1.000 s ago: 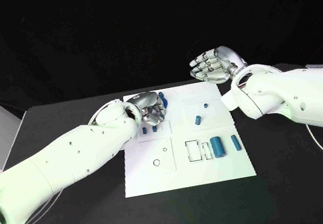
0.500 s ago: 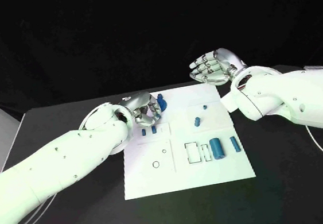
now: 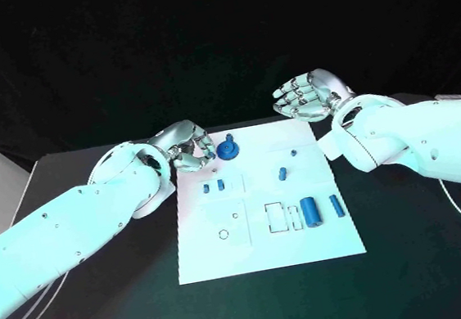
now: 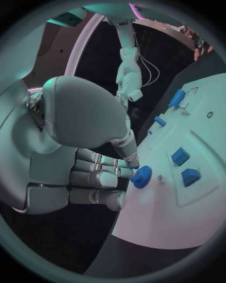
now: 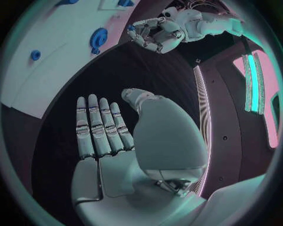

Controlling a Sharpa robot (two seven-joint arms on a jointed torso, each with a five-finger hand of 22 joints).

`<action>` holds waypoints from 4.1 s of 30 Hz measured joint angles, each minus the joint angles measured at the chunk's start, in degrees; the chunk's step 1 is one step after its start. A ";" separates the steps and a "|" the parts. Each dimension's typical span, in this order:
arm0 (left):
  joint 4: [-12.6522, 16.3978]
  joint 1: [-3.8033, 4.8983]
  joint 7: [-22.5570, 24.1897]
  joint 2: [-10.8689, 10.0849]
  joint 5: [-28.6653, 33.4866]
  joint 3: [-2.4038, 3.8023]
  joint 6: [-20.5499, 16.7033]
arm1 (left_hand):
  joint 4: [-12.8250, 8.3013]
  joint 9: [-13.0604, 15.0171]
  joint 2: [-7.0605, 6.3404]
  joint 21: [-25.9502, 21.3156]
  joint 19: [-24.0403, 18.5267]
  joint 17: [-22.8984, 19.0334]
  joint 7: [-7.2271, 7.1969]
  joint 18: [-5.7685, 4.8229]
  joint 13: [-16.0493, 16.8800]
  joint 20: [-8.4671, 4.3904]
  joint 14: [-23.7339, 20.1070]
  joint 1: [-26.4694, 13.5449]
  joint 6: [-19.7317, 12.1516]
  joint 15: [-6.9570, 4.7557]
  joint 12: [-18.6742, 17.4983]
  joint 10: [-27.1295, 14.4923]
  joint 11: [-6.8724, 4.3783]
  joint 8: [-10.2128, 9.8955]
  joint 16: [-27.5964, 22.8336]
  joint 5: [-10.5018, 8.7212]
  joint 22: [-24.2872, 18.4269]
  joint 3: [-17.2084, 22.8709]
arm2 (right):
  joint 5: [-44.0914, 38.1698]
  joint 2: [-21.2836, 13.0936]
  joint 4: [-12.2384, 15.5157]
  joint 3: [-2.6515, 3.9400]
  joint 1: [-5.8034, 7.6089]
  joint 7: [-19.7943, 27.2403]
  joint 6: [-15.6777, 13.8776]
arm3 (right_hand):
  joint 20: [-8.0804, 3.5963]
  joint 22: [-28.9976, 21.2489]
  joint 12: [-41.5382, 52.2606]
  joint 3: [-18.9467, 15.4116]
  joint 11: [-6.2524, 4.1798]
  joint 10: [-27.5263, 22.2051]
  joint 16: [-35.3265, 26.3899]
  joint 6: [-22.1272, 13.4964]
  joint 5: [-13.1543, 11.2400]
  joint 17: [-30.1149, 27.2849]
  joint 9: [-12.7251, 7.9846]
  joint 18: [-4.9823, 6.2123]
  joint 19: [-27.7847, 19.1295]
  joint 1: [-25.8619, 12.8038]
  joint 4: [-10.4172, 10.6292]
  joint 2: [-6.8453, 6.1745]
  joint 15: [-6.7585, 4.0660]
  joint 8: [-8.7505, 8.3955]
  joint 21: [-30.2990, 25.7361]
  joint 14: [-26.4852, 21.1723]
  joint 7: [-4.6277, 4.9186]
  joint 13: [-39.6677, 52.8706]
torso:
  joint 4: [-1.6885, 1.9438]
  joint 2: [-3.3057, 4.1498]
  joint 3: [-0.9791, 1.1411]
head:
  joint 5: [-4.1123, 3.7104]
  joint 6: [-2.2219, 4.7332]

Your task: Assemble the parts on the task board

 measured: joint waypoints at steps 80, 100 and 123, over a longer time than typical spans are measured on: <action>-3.85 -0.13 -3.06 3.02 -5.12 -2.52 4.52 | -0.15 0.10 0.00 -0.48 -0.84 -2.23 -0.32 0.00 0.01 -0.03 -0.64 -0.46 0.72 -0.21 -1.29 1.12 -0.30 -0.82 0.00 -0.25 -1.15 -0.16 | -1.73 -0.08 0.34 -0.14 -0.18 0.37 -0.26 | 0.00 -0.62 -0.44 -0.16 0.00 0.40 -0.23 0.61 0.23 -0.49 -0.12 0.00 0.00 0.00 -0.15 0.00 -0.21 0.00 0.00 0.61 0.22 0.01 | -0.14 0.06 0.05 | -0.18 -0.80; -3.63 -0.07 -3.73 2.94 -5.07 -2.56 4.81 | 0.01 0.32 -0.59 -1.23 -1.48 -2.75 -0.11 0.00 0.27 0.20 -1.04 -1.51 0.89 0.20 -2.33 1.11 -0.30 -1.57 0.00 -0.25 -1.75 -0.95 | -1.77 -0.14 0.32 -0.14 -0.18 0.33 -0.25 | 0.00 -0.89 -0.72 -0.16 0.00 0.40 -0.23 0.61 0.22 -0.72 -0.18 -0.01 0.00 0.00 -0.15 0.00 -0.21 -0.34 0.00 0.61 0.22 0.01 | -0.16 0.04 0.03 | -0.14 -0.62; -3.70 -0.31 -3.90 2.58 -4.87 -2.78 4.61 | 0.17 -1.22 -1.42 -4.20 -4.23 -8.60 1.11 0.00 0.56 1.36 -4.96 -2.34 -4.44 1.42 -3.77 -3.05 1.54 -5.70 -1.50 -0.25 -4.96 -1.11 | -1.77 -0.09 -0.16 -0.14 -0.18 0.19 -0.15 | 0.00 -1.45 -1.33 -0.60 0.17 0.58 -0.55 0.61 0.22 -1.21 -0.37 -0.01 0.00 0.00 -0.82 0.00 -0.21 -0.56 0.00 0.61 0.22 0.01 | -0.14 0.07 0.03 | -0.30 -0.56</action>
